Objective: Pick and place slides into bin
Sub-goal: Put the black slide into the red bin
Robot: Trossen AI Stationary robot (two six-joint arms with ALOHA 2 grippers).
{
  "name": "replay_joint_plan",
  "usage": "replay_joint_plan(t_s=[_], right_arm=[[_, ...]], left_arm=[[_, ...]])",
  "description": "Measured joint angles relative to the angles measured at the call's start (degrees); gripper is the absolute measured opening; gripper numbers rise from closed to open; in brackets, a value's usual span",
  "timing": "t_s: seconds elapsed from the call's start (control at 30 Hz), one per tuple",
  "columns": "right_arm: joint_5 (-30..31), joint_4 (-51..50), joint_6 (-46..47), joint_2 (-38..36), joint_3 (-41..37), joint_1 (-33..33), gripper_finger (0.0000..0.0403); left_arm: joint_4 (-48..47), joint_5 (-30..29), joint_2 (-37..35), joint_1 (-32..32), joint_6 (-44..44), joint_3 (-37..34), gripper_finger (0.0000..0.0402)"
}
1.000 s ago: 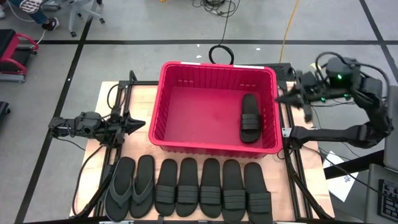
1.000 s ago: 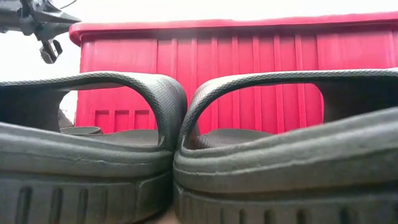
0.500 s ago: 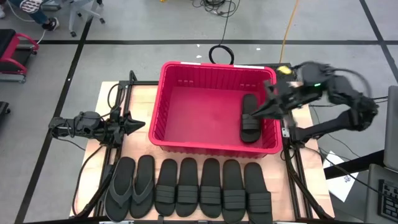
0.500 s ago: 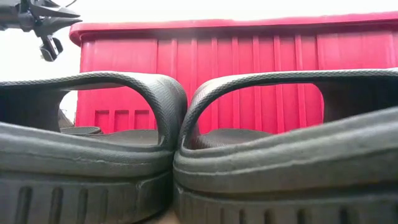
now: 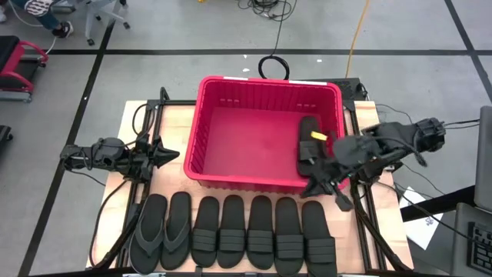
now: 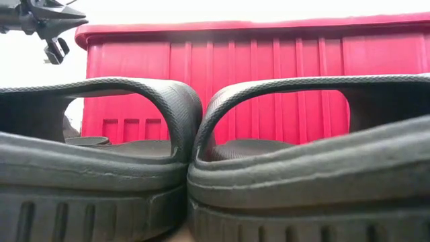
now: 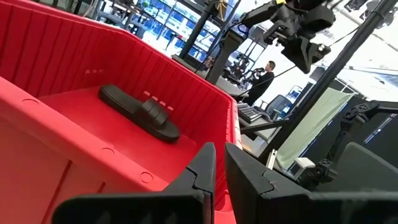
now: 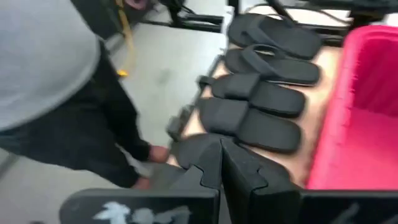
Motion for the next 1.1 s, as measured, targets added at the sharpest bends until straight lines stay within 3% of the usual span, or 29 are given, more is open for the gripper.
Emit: replay_joint_plan(t_s=[0.2, 0.37, 0.57, 0.7, 0.83, 1.1], right_arm=[[9.9, -1.4, 0.3, -2.2, 0.0, 6.0, 0.0], [15.9, 4.9, 3.3, -5.8, -5.2, 10.8, 0.0], [15.9, 9.5, 6.6, -14.5, -22.4, 14.5, 0.0], [13.2, 9.6, 12.3, -20.3, -32.0, 15.7, 0.0], [9.7, 9.2, 13.1, -22.0, -34.8, 18.4, 0.0], [2.9, 6.4, 13.2, -15.2, -35.3, 24.3, 0.0]], left_arm=[[0.4, -1.8, 0.0, 0.0, -1.7, 0.0, 0.0031], [4.0, -5.7, 0.0, 0.0, 0.6, 0.0, 0.003], [10.8, -8.2, 0.0, 0.0, 3.0, 0.0, 0.0031], [11.6, -8.2, 0.0, 0.0, -0.1, 0.0, 0.0031], [10.2, -8.2, 0.0, 0.0, -4.2, 0.0, 0.0031], [8.4, -9.9, 0.0, 0.0, -4.7, 0.0, 0.0031]])
